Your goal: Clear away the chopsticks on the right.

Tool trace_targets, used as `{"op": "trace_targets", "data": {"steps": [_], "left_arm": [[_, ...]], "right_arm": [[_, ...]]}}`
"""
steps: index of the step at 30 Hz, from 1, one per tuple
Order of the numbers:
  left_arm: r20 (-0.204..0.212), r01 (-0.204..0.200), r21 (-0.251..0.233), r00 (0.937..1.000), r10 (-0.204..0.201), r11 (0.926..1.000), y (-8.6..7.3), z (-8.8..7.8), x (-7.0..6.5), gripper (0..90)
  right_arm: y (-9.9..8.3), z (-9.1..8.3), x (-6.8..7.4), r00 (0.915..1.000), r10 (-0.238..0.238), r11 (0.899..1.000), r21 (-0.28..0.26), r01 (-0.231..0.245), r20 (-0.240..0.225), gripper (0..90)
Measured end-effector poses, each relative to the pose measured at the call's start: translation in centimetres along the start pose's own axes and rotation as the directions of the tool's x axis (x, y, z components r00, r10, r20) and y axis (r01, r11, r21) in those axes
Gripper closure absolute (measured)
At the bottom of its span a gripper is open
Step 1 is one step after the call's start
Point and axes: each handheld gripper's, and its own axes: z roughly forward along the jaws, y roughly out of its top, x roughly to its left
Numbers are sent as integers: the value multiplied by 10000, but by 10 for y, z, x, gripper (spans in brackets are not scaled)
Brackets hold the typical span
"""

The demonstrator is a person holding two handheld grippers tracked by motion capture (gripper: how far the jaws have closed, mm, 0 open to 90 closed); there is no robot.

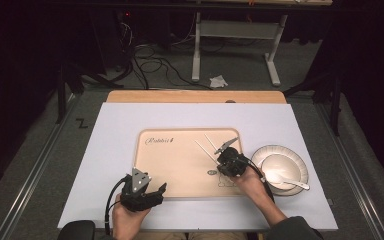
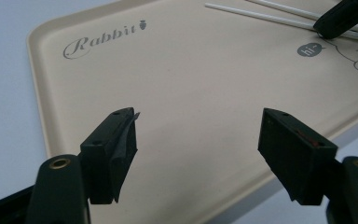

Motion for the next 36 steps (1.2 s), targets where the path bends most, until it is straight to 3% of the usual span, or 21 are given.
{"op": "trace_targets", "data": {"steps": [5,36], "left_arm": [[-12,-17,35,10000,17,10000,0,-1,0,282],[59,-34,66,10000,34,10000,1,0,0,282]], "right_arm": [[-2,-1,-4,9990,396,9992,92,-398,225,900],[-3,-6,-9,9987,444,9990,20,-445,253,863]]}}
